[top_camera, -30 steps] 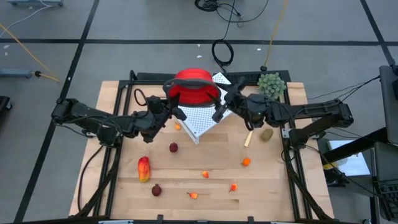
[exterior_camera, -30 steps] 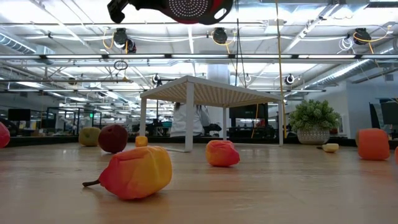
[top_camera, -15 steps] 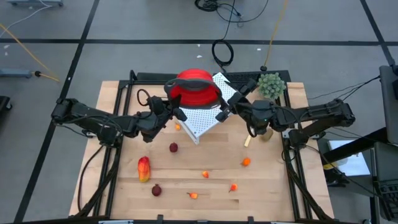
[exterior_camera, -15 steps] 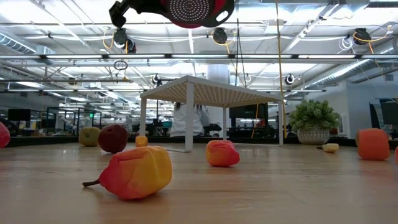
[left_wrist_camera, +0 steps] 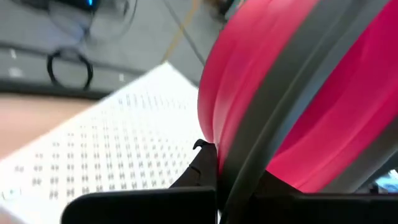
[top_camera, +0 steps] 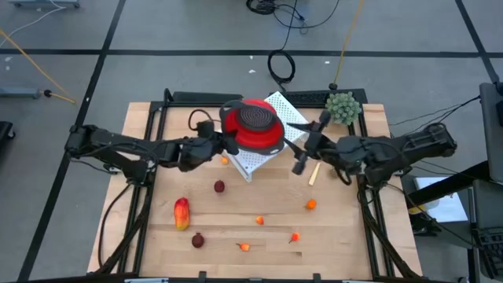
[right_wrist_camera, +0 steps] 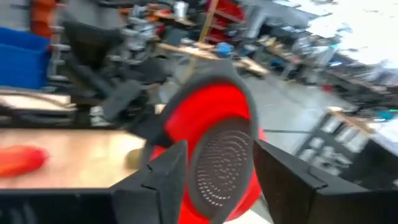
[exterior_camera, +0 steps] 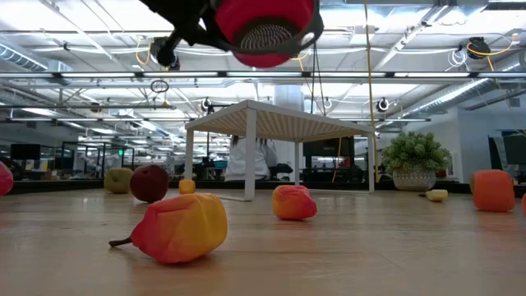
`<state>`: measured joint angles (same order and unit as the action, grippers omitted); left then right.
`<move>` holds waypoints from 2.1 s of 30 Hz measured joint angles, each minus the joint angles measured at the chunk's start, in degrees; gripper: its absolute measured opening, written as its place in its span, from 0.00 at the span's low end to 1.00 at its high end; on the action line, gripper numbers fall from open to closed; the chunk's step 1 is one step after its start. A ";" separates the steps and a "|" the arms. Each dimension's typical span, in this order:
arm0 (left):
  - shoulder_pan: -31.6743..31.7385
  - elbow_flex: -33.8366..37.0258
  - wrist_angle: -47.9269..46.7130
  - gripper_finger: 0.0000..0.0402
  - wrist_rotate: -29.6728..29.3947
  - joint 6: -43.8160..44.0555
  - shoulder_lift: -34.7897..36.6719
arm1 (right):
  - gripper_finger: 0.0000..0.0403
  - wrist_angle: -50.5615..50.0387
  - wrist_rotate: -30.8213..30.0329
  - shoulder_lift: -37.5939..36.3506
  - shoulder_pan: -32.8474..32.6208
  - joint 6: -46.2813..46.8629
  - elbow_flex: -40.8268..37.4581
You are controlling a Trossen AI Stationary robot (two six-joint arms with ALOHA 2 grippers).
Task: Pick & Place Fruit
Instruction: Put the red strainer bowl on the shelf
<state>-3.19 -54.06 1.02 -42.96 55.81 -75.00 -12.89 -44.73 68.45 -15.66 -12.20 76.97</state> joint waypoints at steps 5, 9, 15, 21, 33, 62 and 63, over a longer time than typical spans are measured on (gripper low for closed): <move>3.00 0.00 -2.80 0.00 8.71 5.65 0.00 | 0.30 -7.99 7.10 -4.53 0.00 2.97 0.00; 5.33 0.00 -3.00 0.00 15.31 9.45 0.02 | 0.18 -10.91 12.62 -7.66 0.00 2.01 -0.40; 8.69 -0.40 -5.42 0.00 24.34 15.56 0.02 | 0.02 -10.91 21.04 -13.69 0.00 -1.91 -5.06; 10.09 -8.82 -24.56 0.00 26.90 19.84 0.02 | 0.01 -6.35 24.39 -21.47 0.02 -4.37 -13.04; 13.33 -24.02 -51.55 0.00 36.95 28.12 0.04 | 0.00 1.96 34.46 -34.87 0.04 -8.64 -25.26; 17.21 -24.68 -54.86 0.00 50.41 38.14 -7.21 | 0.00 0.65 38.74 -49.59 0.07 -9.58 -35.31; 17.35 -24.68 -54.99 0.00 50.47 37.97 -7.37 | 0.00 0.50 38.73 -50.83 0.07 -9.54 -36.07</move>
<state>14.16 -78.74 -53.97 7.51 93.78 -82.37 -12.39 -6.00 17.62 -15.59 -21.74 40.90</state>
